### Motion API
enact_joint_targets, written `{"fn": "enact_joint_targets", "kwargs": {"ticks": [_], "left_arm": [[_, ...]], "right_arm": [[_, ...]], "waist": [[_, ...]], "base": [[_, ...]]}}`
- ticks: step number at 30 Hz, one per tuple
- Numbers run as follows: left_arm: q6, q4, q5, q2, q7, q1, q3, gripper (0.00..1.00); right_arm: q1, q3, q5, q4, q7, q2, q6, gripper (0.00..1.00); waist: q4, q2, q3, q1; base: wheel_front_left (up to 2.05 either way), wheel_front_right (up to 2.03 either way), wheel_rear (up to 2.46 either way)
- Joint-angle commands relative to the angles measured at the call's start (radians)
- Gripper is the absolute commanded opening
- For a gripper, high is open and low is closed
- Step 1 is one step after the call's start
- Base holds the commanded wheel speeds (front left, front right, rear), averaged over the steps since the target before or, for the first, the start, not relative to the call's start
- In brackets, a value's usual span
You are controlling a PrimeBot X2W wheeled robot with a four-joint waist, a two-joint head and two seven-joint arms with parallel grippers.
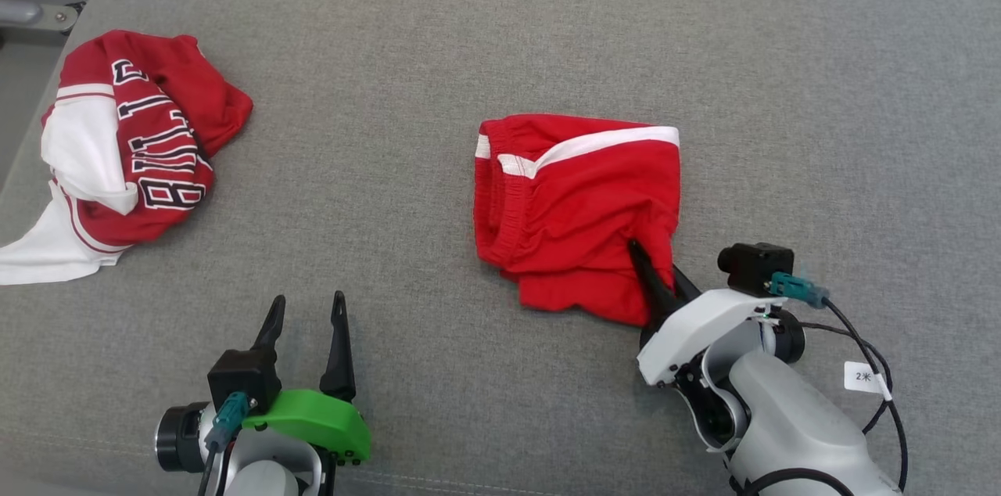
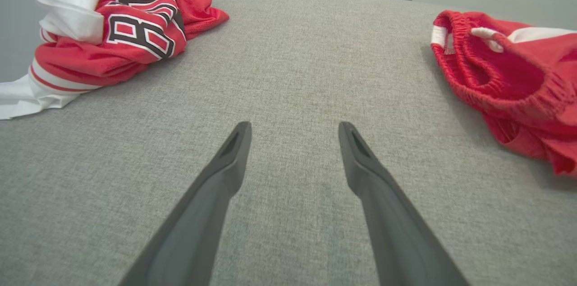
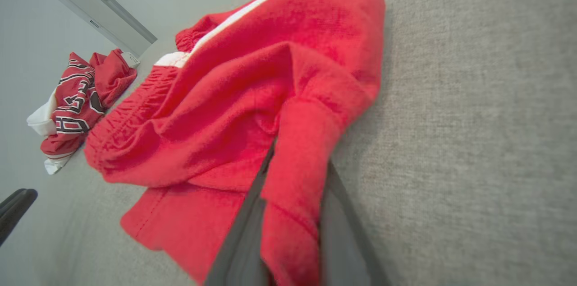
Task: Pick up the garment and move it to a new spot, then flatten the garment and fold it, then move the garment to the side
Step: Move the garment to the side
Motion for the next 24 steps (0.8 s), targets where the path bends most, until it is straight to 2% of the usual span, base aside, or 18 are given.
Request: {"fn": "enact_joint_targets", "kwargs": {"ticks": [1,7,12,17,19,20,21,24], "left_arm": [[-0.002,-0.003,0.005,0.003,0.000,-0.011,0.001,1.00],[-0.009,-0.011,0.011,0.003,0.000,-0.005,-0.004,1.00],[-0.019,-0.016,0.030,0.003,0.000,-0.002,0.003,1.00],[-0.034,-0.018,0.047,0.003,0.000,0.014,0.004,1.00],[-0.038,-0.017,0.051,0.003,0.000,0.015,0.005,1.00],[-0.040,-0.016,0.051,0.003,0.000,0.015,0.003,1.00],[-0.040,-0.016,0.051,0.003,0.000,0.015,0.003,1.00],[-0.041,-0.024,0.047,0.003,0.000,0.016,-0.002,1.00]], "right_arm": [[0.006,-0.011,0.005,-0.003,0.003,-0.012,0.000,0.00],[0.037,-0.077,-0.072,-0.051,0.001,-0.038,0.000,0.00],[0.084,-0.118,-0.114,-0.062,0.001,-0.049,0.000,0.00],[0.126,-0.132,-0.132,-0.059,0.000,-0.038,0.000,0.00],[0.136,-0.126,-0.144,-0.059,0.000,-0.036,0.000,0.00],[0.146,-0.116,-0.156,-0.057,0.000,-0.033,0.000,0.00],[0.146,-0.116,-0.156,-0.057,0.000,-0.033,0.000,0.00],[0.149,-0.101,-0.164,-0.057,0.000,-0.029,0.000,0.00]], "waist": [[-0.006,0.0000,-0.004,0.0000],[-0.041,0.0000,-0.031,0.0000],[-0.104,0.0000,-0.077,0.0000],[-0.213,0.0000,-0.117,0.0000],[-0.267,0.0000,-0.126,0.0000],[-0.322,0.0000,-0.134,0.0000],[-0.322,0.0000,-0.134,0.0000],[-0.413,0.0000,-0.134,0.0000]], "base": [[0.00,0.00,0.00],[0.00,0.00,0.00],[0.00,0.00,0.00],[0.00,0.00,0.00],[0.00,0.00,0.00],[0.00,0.00,0.00],[0.00,0.00,0.00],[0.00,0.00,0.00]]}}
